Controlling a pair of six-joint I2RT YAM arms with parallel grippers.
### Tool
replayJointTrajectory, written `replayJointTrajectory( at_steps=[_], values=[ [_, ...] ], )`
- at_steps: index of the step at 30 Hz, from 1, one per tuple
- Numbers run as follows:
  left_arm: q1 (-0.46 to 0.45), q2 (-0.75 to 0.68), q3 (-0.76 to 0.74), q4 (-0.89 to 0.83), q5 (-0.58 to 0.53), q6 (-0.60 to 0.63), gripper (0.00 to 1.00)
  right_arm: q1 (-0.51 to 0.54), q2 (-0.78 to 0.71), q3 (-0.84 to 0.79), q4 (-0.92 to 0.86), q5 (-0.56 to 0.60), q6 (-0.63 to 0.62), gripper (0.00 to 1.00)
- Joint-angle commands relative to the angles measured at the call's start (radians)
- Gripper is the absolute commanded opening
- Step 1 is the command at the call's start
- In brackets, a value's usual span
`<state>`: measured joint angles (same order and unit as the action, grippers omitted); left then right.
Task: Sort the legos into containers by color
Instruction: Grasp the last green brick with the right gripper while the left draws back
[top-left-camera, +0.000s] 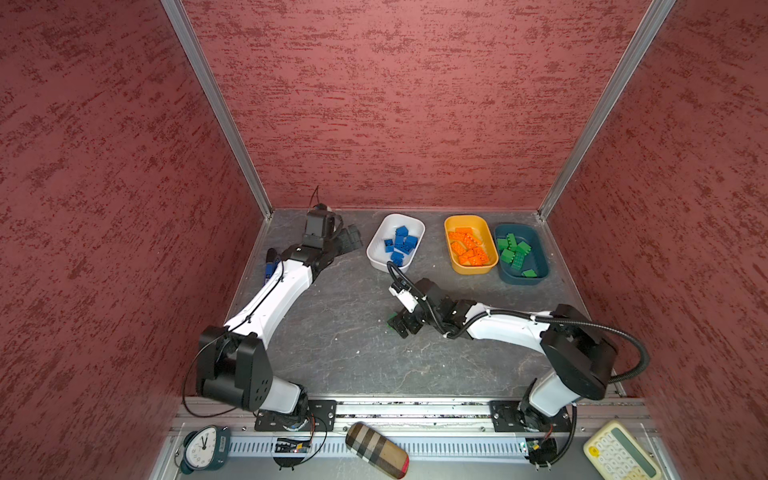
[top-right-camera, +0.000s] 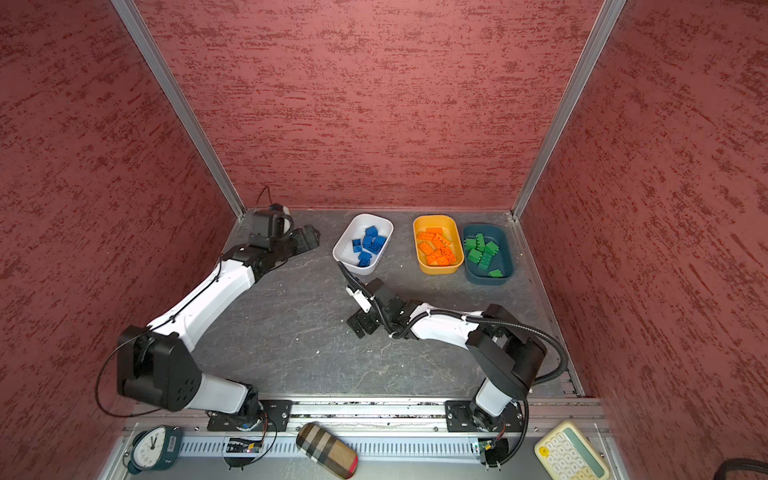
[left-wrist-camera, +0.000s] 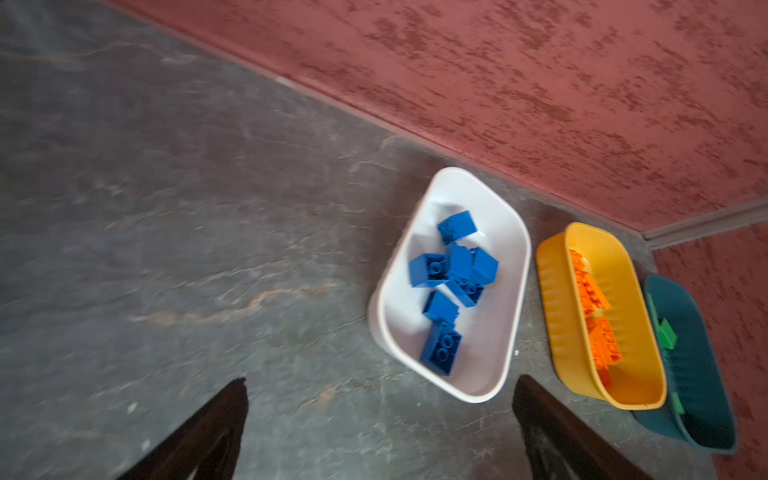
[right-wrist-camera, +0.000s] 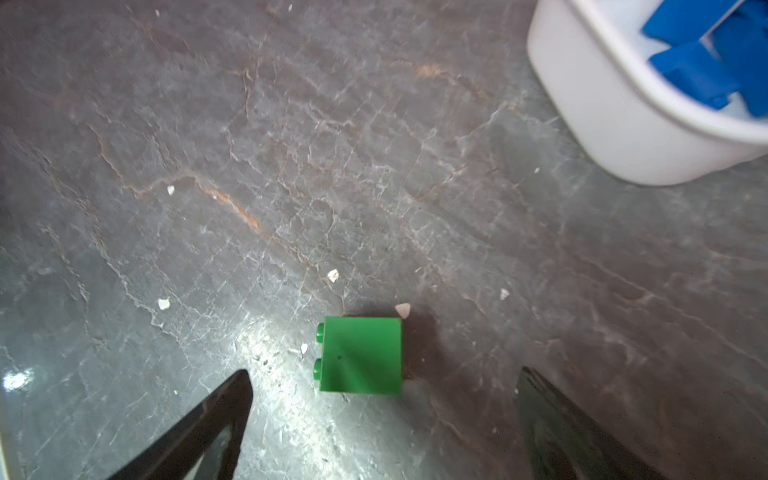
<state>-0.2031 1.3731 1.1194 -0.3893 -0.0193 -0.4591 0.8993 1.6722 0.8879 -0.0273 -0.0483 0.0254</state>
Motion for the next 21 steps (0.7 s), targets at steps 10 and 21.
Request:
replayJointTrajectory(
  at_steps=[10,21],
  values=[
    [0.119,-0.255,-0.226,0.037,-0.079,-0.120,0.99,0.108,0.126,0.080,0.031,0.214,-0.026,0.79],
    [0.119,-0.218,-0.222,0.052,-0.030,-0.132,1.00,0.115,0.174,0.084,0.050,0.216,0.045,0.56]
  ],
)
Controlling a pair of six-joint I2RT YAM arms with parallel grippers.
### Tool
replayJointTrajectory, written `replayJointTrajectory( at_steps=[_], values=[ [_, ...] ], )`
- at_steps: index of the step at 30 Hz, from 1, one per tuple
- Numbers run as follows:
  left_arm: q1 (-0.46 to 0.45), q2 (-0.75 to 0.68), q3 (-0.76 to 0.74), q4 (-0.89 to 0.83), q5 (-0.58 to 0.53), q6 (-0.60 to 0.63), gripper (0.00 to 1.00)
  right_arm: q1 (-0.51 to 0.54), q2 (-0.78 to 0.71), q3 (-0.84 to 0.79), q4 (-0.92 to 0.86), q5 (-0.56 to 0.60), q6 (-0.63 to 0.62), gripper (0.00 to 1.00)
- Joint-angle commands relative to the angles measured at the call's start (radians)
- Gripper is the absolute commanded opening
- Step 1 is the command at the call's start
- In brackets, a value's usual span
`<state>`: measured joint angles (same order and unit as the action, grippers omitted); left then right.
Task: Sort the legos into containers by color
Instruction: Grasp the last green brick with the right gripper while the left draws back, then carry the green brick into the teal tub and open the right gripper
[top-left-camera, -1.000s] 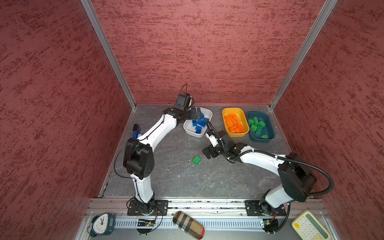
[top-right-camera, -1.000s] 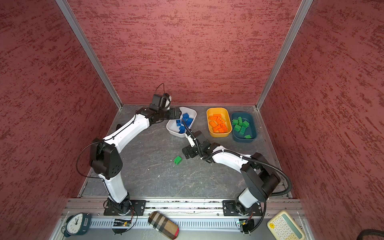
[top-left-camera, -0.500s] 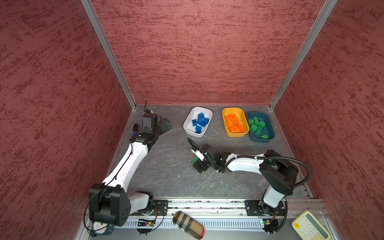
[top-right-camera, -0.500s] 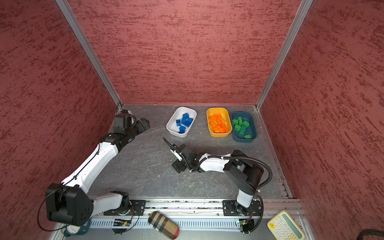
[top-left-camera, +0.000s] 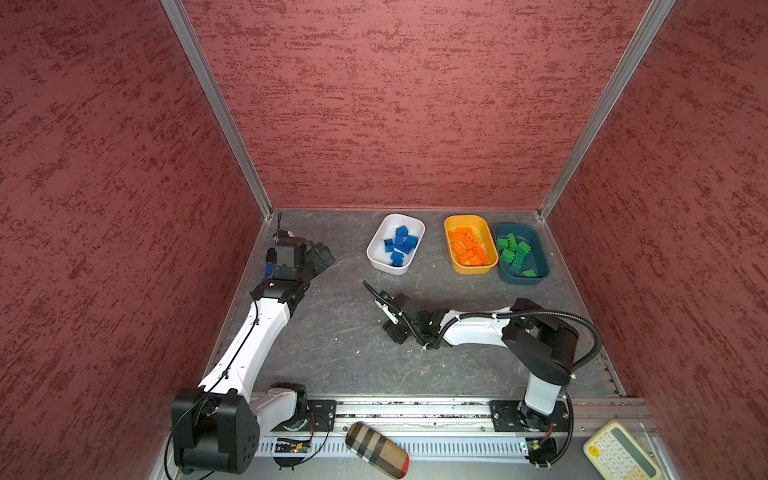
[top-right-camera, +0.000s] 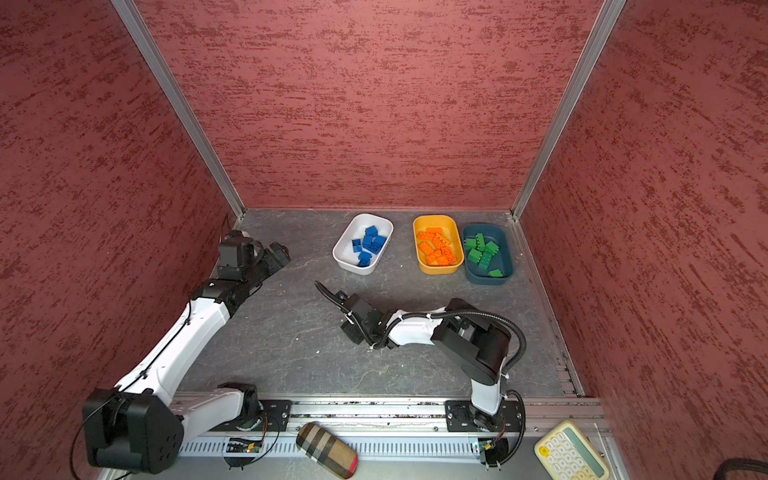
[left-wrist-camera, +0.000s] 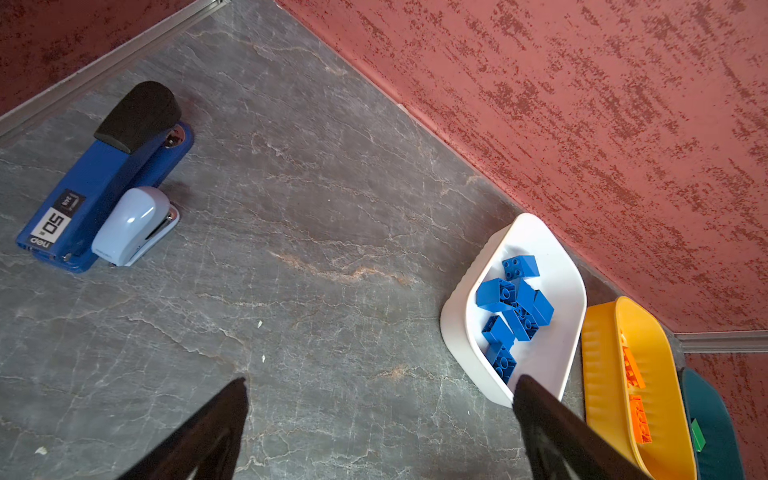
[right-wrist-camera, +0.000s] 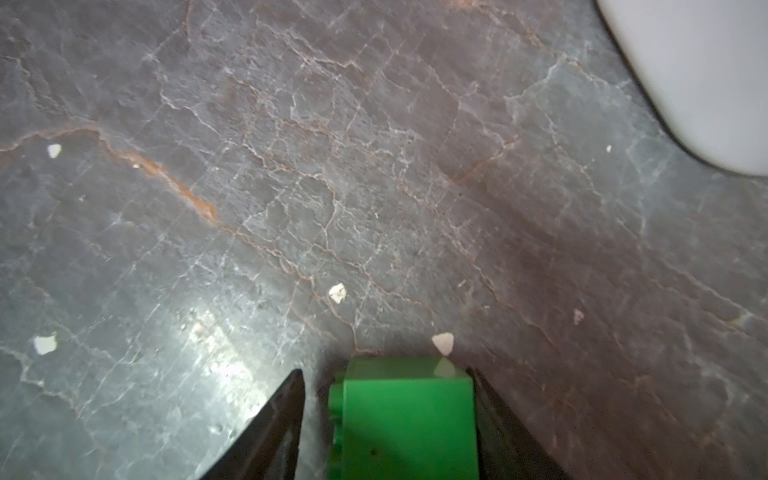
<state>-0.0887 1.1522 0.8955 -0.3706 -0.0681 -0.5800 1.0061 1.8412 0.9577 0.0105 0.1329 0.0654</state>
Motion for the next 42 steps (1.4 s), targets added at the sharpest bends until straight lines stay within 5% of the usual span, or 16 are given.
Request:
replayJointTrajectory(
  at_steps=[1,10,20,25,33,38,42],
  values=[
    [0.004,0.003,-0.001,0.038,0.021,-0.012,1.00,0.008,0.005,0.005,0.016,0.046,0.005,0.55],
    [0.004,0.029,-0.007,0.066,0.061,-0.020,1.00,0.009,-0.019,-0.021,0.042,0.092,0.028,0.29],
    [-0.040,0.073,0.026,0.095,0.101,0.028,0.99,-0.064,-0.233,-0.097,0.103,0.105,0.019,0.28],
    [-0.158,0.144,0.094,0.099,0.104,0.130,0.99,-0.225,-0.373,-0.139,0.099,0.050,0.040,0.27],
    [-0.371,0.311,0.257,0.087,0.067,0.286,0.99,-0.623,-0.460,-0.133,0.062,-0.012,0.080,0.27],
    [-0.398,0.366,0.326,0.072,0.008,0.295,0.99,-0.909,-0.360,-0.032,0.059,-0.148,0.223,0.28],
    [-0.390,0.370,0.337,0.064,-0.023,0.280,1.00,-0.998,-0.200,0.098,-0.022,-0.158,0.209,0.29]
  ],
)
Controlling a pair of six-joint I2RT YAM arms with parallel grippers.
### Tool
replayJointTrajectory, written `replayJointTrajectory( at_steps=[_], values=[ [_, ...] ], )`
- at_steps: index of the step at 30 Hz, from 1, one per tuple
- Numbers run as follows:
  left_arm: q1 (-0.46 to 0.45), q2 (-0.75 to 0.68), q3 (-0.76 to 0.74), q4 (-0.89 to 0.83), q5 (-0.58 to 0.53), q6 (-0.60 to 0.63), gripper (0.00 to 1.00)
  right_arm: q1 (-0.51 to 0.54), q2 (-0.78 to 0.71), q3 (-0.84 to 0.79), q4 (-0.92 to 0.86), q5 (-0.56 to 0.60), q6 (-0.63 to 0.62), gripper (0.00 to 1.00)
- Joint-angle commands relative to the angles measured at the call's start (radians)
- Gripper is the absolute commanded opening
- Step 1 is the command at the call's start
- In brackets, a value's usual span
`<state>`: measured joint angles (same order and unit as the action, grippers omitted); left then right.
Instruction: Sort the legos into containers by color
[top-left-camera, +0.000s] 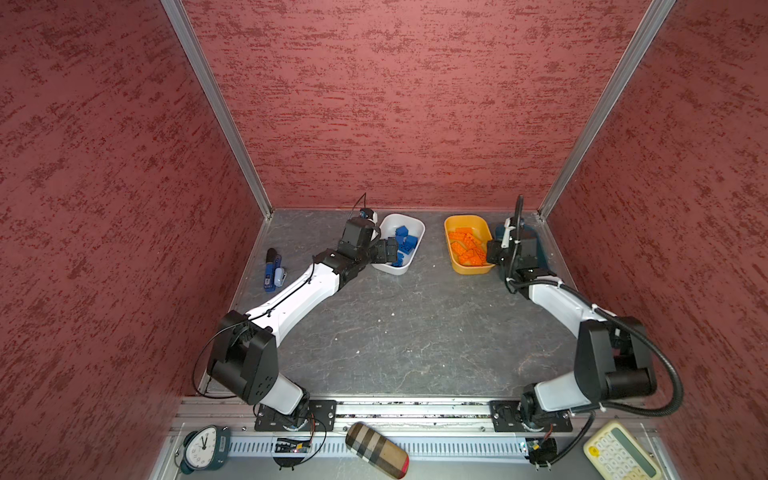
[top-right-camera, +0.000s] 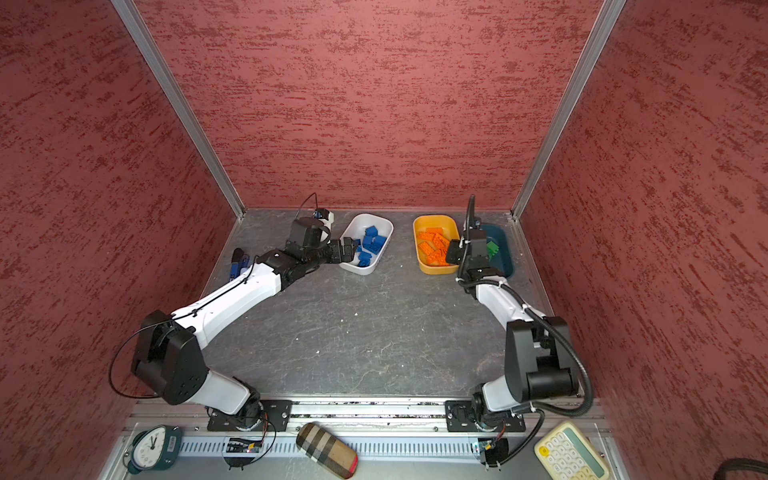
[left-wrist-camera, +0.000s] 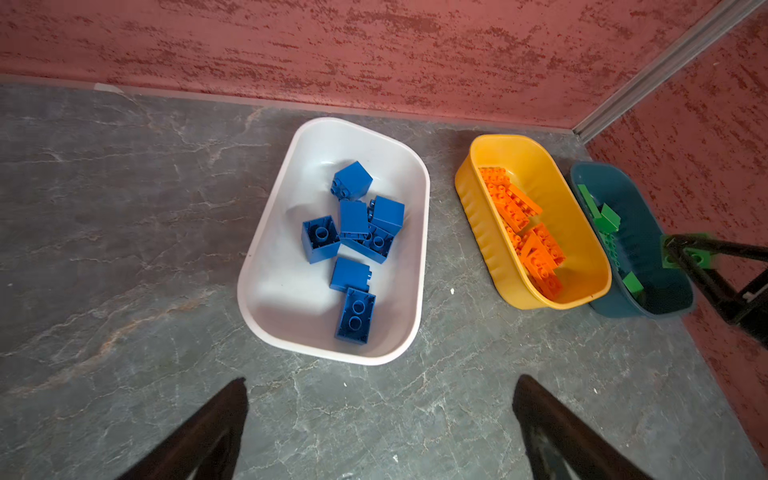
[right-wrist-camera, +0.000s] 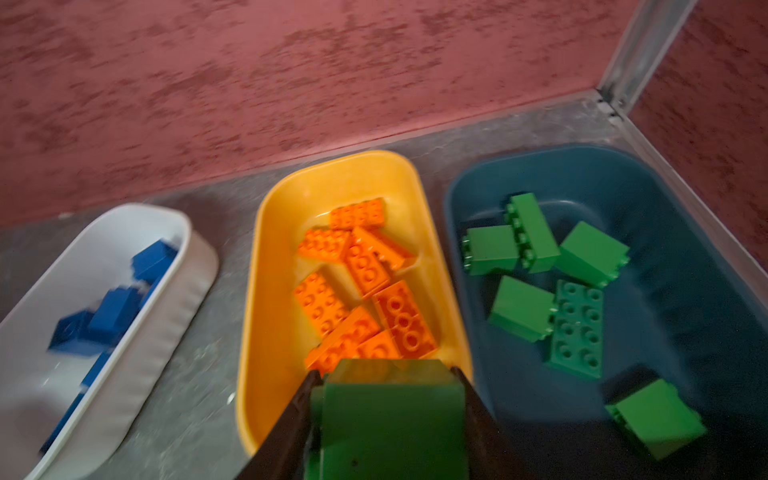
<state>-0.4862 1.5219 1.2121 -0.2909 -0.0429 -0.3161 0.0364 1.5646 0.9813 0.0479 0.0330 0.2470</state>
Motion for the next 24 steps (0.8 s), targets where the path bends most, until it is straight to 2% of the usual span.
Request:
replayJointTrajectory(
  at_steps=[1,5,9,17,24],
  values=[
    [0.012,-0.001,0.021,-0.022,-0.054,0.013,0.99,-0.041,0.122,0.117,-0.096,-0.010,0.012,0.29],
    [0.020,-0.019,0.010,-0.048,-0.084,0.006,0.99,-0.099,0.261,0.263,-0.205,0.113,-0.058,0.29],
    [0.029,-0.049,-0.024,-0.060,-0.117,-0.011,0.99,-0.132,0.317,0.334,-0.284,0.258,-0.082,0.32],
    [0.086,-0.089,-0.079,-0.063,-0.111,-0.072,0.99,-0.205,0.337,0.346,-0.323,0.335,-0.061,0.38],
    [0.130,-0.116,-0.115,-0.055,-0.096,-0.107,1.00,-0.212,0.356,0.399,-0.377,0.290,-0.049,0.61]
  ],
)
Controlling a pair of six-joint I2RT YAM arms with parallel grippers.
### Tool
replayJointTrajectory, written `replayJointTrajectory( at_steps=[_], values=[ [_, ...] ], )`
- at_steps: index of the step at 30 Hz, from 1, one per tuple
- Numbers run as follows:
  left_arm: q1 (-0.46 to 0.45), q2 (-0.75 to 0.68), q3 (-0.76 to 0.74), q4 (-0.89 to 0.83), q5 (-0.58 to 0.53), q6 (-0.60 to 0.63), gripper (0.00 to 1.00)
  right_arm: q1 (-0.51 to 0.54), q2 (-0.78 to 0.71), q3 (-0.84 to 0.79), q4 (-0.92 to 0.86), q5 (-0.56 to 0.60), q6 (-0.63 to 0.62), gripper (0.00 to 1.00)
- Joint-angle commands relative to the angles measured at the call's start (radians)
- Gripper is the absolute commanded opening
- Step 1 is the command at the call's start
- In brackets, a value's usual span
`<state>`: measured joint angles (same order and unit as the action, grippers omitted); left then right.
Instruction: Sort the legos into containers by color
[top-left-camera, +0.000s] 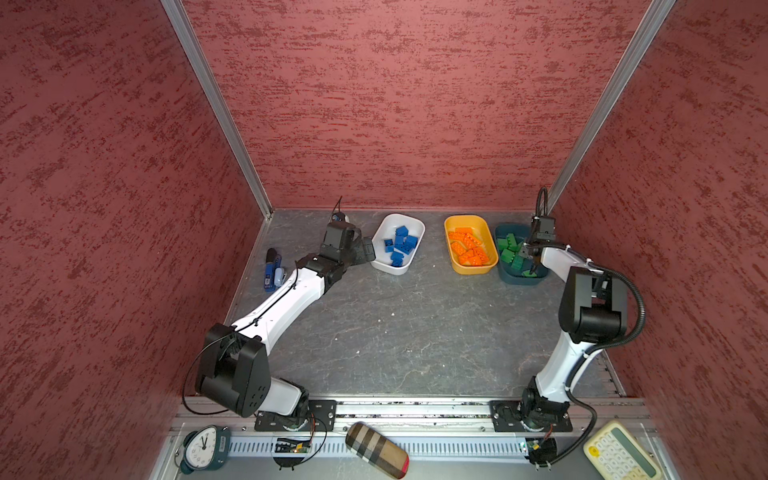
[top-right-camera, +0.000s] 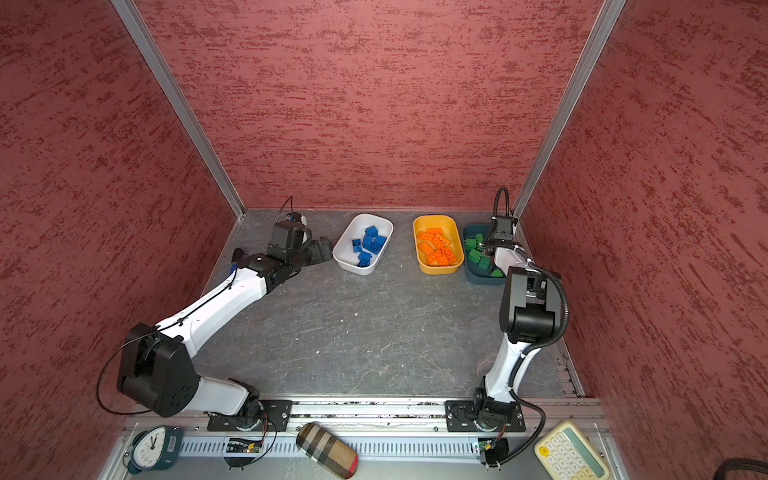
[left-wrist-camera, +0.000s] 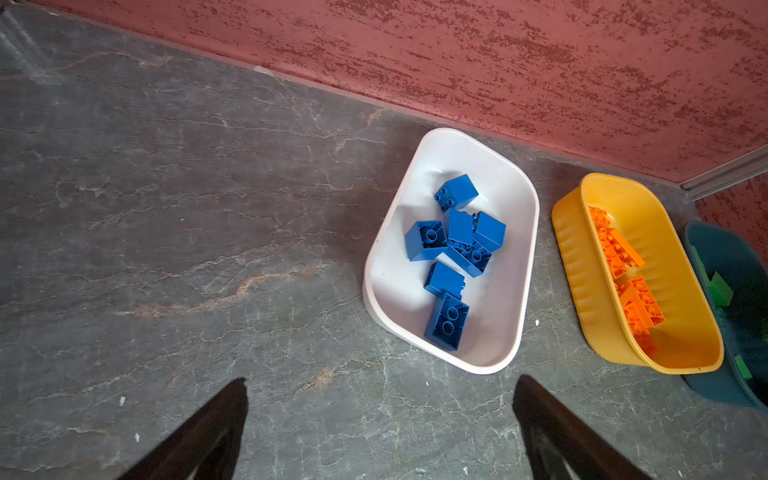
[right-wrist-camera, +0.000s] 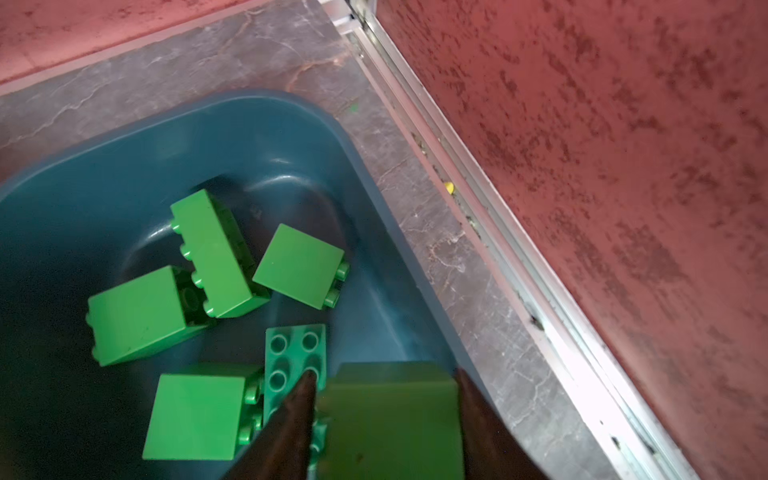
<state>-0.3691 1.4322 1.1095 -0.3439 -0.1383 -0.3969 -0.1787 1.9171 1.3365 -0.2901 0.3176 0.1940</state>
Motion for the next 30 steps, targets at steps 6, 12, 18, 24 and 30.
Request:
replayJointTrajectory(
  at_steps=[6,12,18,24,30],
  values=[
    [0.066,-0.058,-0.046,-0.010,-0.059,-0.021,0.99,0.004,-0.113,0.007,-0.027,-0.039,0.013,0.71],
    [0.209,-0.112,-0.172,0.059,-0.281,-0.005,0.99,0.003,-0.427,-0.264,0.195,-0.117,0.024,0.99],
    [0.345,-0.140,-0.355,0.245,-0.395,0.057,0.99,0.004,-0.710,-0.621,0.481,-0.023,0.067,0.99],
    [0.386,-0.096,-0.463,0.433,-0.353,0.133,0.99,0.003,-0.790,-0.951,0.837,-0.075,0.047,0.99],
    [0.403,-0.006,-0.541,0.715,-0.112,0.223,0.99,0.004,-0.679,-1.075,1.079,-0.141,0.013,0.99]
  ],
)
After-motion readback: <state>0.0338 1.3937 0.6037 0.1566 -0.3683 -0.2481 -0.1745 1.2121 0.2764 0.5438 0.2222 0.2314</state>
